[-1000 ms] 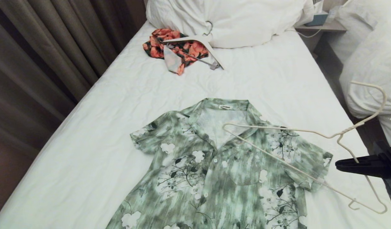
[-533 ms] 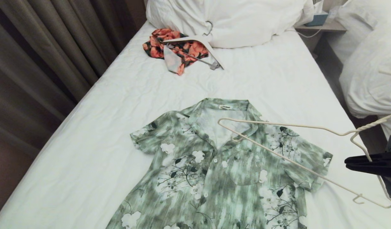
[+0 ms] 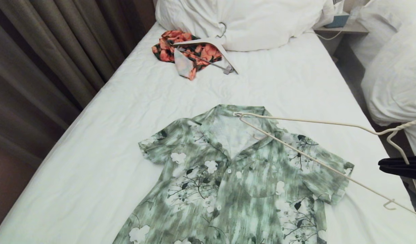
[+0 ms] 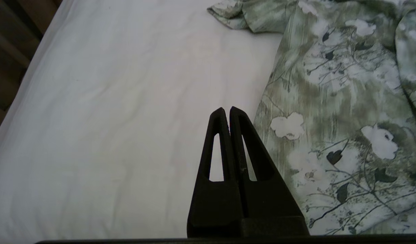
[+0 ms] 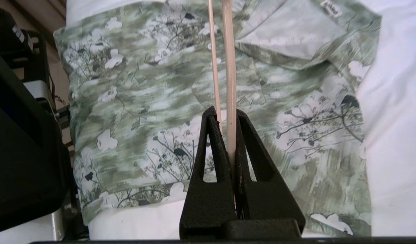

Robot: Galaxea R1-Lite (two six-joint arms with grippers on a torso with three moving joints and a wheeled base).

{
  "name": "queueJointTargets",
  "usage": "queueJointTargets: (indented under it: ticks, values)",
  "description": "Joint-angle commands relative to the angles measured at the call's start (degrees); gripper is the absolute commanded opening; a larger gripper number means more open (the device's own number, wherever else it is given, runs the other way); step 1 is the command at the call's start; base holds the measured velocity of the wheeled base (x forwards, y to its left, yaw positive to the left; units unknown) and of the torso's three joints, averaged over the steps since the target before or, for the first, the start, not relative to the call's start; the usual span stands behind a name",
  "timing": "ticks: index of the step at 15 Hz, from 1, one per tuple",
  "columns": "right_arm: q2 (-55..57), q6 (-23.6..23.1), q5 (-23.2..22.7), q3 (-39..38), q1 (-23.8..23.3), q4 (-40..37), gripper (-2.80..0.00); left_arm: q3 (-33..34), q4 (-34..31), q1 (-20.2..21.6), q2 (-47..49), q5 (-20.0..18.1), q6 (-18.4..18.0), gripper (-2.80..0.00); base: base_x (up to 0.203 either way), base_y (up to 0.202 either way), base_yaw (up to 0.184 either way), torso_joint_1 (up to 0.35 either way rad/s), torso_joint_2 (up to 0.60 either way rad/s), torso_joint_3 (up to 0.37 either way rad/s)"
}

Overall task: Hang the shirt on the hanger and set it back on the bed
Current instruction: Lift the shirt and hanger

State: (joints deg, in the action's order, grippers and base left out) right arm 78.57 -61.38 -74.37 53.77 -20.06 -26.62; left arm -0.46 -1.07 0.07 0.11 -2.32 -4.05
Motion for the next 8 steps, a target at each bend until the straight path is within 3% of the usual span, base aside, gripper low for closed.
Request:
queueJointTargets:
  ticks: [1, 4, 8]
  values:
    - [-0.8, -0.2, -1.0, 0.1, -0.7, -0.2, -2.80, -2.2, -0.3, 0.0, 2.4, -0.1, 1.1, -2.80, 0.000, 0.000, 0.000, 0.000, 0.00, 0.000]
    - [-1.0, 0.4, -2.0, 1.0, -2.0, -0.2, -2.80, -8.5, -0.3, -0.2, 11.9, -1.2, 5.3, -2.80, 0.000, 0.000, 0.000, 0.000, 0.00, 0.000]
    - [-1.9, 2.1, -2.7, 2.4, -1.8, -0.2, -2.80, -14.5, 0.1, -0.8, 26.3, -8.1, 6.6, -2.80, 0.000, 0.000, 0.000, 0.000, 0.00, 0.000]
